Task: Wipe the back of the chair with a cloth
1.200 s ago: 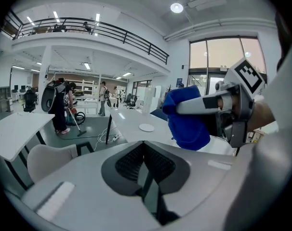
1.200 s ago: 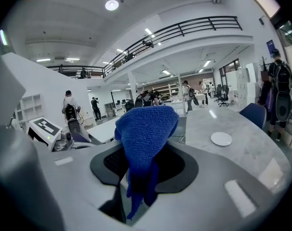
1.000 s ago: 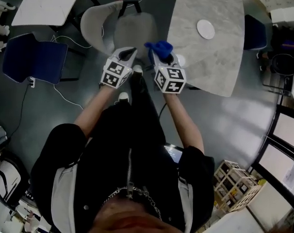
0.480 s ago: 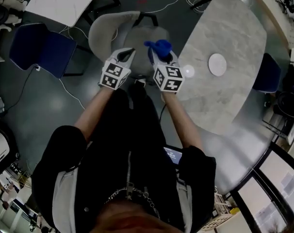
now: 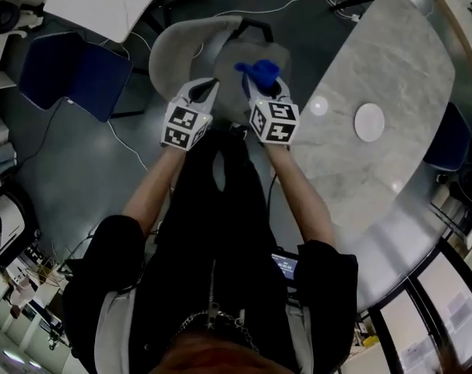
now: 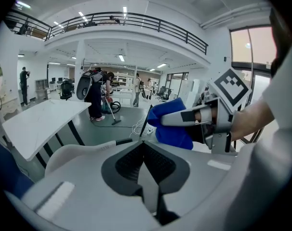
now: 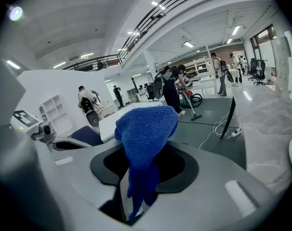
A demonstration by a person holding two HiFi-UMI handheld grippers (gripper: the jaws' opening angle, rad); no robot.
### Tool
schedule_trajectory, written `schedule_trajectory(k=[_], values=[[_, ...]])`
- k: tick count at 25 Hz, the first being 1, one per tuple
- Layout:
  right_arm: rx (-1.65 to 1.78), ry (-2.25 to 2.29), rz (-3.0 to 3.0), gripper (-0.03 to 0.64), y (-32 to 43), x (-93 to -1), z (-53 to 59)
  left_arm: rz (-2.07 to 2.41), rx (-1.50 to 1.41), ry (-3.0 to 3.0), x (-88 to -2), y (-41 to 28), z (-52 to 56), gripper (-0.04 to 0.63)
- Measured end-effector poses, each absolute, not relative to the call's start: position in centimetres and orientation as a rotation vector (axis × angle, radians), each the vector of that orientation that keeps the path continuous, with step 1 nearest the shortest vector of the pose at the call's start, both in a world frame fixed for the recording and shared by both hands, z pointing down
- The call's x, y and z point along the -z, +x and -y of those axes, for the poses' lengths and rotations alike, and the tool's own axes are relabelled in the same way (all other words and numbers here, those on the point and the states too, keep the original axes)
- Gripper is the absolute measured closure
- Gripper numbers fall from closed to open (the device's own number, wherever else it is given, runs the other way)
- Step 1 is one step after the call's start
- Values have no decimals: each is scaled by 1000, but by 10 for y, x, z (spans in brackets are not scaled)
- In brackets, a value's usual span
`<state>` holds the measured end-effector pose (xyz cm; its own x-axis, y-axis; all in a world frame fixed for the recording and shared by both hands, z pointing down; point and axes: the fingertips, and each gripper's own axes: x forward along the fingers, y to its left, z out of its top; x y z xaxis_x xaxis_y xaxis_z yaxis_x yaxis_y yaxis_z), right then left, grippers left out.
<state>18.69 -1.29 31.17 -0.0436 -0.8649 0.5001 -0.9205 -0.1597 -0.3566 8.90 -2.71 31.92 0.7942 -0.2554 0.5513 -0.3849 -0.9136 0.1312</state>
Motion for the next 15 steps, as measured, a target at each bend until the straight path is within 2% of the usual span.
schedule_trajectory(k=[15], values=[[-1153,2194,1755,476,205,-454,87,440,-806,2731,-407,104,81,584]])
